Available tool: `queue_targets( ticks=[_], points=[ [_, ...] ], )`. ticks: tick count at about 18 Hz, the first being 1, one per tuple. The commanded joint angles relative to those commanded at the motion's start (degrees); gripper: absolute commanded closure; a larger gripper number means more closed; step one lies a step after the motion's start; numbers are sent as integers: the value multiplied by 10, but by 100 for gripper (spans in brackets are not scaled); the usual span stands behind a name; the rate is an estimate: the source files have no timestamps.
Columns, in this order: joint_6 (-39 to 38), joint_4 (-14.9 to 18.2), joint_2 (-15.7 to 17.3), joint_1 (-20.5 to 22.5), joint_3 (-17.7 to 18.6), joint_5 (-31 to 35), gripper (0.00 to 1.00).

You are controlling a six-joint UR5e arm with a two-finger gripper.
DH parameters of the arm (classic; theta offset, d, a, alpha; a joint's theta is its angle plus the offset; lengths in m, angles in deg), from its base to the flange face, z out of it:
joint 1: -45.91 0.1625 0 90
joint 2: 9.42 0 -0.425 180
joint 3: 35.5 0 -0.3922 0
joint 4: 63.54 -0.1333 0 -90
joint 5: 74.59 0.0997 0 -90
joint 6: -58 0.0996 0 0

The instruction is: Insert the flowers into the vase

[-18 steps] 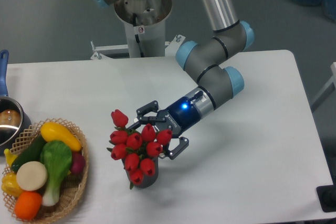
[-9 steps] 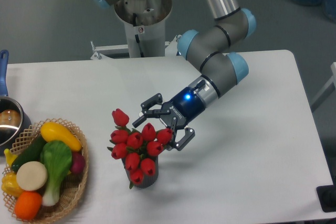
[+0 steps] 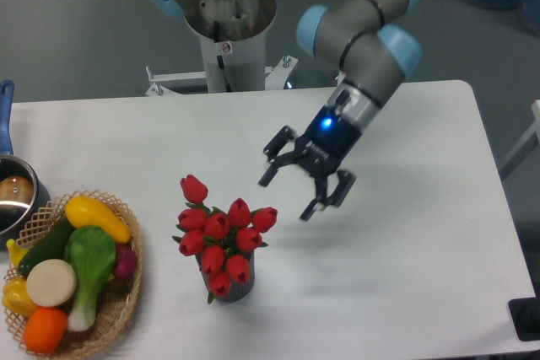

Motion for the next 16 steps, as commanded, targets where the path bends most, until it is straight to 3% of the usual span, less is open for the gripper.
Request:
queue_targets(
  ticks=[3, 6, 8, 10, 16],
  points=[
    [-48, 3, 34, 16, -19, 56, 0],
    [-49, 8, 66, 37, -31, 131, 0],
    [-41, 34, 80, 37, -43, 199, 0],
    [-16, 45, 92, 33, -50, 260, 0],
    [93, 66, 107, 40, -45, 315, 0]
  ],
)
